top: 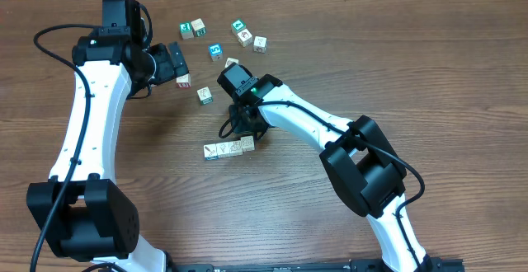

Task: Form a horizontal line
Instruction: 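Lift the right gripper and move it up toward the cluster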

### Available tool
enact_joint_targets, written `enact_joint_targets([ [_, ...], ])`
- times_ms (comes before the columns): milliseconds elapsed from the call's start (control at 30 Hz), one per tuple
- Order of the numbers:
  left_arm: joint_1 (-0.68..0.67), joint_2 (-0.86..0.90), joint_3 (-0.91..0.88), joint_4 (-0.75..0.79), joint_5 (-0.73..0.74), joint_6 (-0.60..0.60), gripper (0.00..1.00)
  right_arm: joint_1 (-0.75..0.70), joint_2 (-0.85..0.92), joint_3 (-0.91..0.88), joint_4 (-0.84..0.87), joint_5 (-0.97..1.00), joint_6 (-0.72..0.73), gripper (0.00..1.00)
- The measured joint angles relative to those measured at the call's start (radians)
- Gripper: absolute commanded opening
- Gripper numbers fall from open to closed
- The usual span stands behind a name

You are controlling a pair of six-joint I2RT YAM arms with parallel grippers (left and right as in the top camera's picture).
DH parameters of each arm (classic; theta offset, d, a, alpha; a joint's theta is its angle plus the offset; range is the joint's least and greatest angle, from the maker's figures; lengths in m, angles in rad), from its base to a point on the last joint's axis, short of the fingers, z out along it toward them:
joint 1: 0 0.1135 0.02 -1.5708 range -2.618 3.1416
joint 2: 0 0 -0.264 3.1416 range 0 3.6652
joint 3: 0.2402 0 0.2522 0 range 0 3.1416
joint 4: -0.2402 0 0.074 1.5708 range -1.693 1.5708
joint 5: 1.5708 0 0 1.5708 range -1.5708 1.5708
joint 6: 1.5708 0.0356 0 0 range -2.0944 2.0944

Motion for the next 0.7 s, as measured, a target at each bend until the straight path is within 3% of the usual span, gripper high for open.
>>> enact_joint_targets([
  [700,0.000,0.000,0.000,0.000,0.000,0.000,1.00,0.000,0.000,0.000,-0.007,-0.039,0.000,0.04],
])
